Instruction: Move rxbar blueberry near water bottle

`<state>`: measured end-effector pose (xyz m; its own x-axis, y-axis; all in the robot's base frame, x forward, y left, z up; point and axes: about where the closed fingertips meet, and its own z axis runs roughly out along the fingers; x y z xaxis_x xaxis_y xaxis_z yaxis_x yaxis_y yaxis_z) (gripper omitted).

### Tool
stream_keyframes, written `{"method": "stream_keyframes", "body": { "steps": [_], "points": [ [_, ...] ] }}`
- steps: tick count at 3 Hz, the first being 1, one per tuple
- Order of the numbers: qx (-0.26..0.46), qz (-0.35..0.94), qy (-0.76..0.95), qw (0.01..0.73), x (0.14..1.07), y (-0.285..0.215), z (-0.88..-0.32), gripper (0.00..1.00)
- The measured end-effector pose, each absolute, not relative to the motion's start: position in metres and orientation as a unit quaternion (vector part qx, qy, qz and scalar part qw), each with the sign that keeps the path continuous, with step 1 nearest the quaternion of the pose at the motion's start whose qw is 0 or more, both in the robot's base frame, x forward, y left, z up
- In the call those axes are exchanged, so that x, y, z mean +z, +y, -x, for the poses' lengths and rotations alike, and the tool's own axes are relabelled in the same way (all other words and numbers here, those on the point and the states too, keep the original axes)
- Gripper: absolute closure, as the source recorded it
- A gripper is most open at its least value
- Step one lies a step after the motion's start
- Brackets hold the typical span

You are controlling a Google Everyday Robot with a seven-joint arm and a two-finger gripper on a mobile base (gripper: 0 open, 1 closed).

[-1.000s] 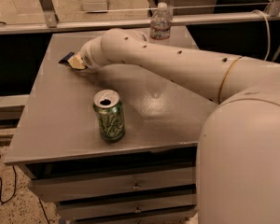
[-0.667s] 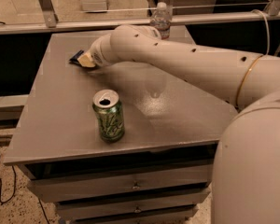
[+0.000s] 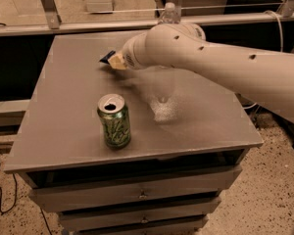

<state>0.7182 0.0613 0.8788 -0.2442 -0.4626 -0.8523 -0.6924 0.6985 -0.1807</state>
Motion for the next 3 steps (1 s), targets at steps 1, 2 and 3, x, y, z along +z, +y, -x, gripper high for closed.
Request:
{"method": "stream_keyframes", "body": {
  "steps": [1, 2, 3],
  "points": [
    [0.113, 0.347, 0.789, 0.494, 0.889, 0.028, -0.696, 1.0],
    [0.104, 0.321, 0.799, 0.498, 0.899, -0.006, -0.672, 1.0],
    [0.093, 0.299, 0.807, 0.501, 0.907, -0.034, -0.649, 1.0]
  ]
}}
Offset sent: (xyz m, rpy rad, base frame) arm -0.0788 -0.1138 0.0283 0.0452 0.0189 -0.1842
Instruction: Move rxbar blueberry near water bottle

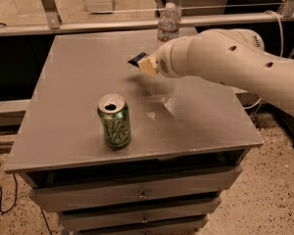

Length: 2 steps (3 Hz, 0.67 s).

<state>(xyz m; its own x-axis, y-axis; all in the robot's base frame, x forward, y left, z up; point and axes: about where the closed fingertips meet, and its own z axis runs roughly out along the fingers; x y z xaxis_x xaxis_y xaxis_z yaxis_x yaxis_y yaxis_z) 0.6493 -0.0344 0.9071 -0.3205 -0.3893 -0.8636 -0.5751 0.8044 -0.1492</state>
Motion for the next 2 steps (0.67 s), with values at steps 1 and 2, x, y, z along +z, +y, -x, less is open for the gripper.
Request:
{"method": "stream_keyframes", "body": {
  "steps": [1, 2],
  "points": [
    [0.083, 0.279, 0.819, 0.495, 0.905, -0.06, -0.632, 1.0],
    [0.08, 0.269, 0.829, 0.484, 0.894, -0.078, -0.625, 1.0]
  ]
}}
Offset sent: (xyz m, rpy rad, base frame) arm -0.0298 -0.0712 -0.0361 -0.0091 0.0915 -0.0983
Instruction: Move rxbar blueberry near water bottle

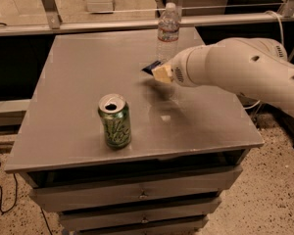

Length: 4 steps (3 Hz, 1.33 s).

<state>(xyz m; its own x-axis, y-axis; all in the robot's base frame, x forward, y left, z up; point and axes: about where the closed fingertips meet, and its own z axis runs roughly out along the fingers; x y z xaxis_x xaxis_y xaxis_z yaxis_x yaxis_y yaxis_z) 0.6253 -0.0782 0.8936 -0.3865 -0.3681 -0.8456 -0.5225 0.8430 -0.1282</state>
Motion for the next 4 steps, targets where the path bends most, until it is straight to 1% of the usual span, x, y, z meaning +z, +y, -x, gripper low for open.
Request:
{"method": "stream_keyframes", "body": {
  "steps": [1, 2, 4],
  "points": [
    [0.08, 0.265, 0.838, 0.47, 0.878, -0.092, -0.625, 1.0],
    [0.077, 0.263, 0.844, 0.461, 0.867, -0.105, -0.628, 0.82],
    [0.073, 0.255, 0.845, 0.464, 0.86, -0.12, -0.641, 0.36]
  ]
}}
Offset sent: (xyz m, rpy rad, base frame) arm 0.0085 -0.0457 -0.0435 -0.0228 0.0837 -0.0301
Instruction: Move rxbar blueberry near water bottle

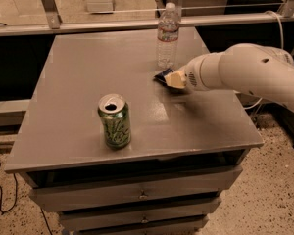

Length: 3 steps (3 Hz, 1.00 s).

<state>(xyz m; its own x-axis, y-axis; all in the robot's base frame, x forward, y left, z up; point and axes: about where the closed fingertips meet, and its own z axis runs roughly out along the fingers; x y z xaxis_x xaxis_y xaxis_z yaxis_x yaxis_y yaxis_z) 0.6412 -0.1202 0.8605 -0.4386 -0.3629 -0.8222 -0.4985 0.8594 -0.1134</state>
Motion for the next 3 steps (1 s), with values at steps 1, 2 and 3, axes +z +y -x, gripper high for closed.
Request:
{"method": "stream_keyframes", "body": {
  "steps": [1, 2, 3],
  "points": [
    [0.074, 0.254, 0.841, 0.473, 0.8613, -0.1198, -0.653, 0.12],
    [0.07, 0.249, 0.838, 0.48, 0.8614, -0.1205, -0.6621, 0.0],
    [0.062, 0.238, 0.834, 0.494, 0.8705, -0.1295, -0.6615, 0.0]
  ]
}}
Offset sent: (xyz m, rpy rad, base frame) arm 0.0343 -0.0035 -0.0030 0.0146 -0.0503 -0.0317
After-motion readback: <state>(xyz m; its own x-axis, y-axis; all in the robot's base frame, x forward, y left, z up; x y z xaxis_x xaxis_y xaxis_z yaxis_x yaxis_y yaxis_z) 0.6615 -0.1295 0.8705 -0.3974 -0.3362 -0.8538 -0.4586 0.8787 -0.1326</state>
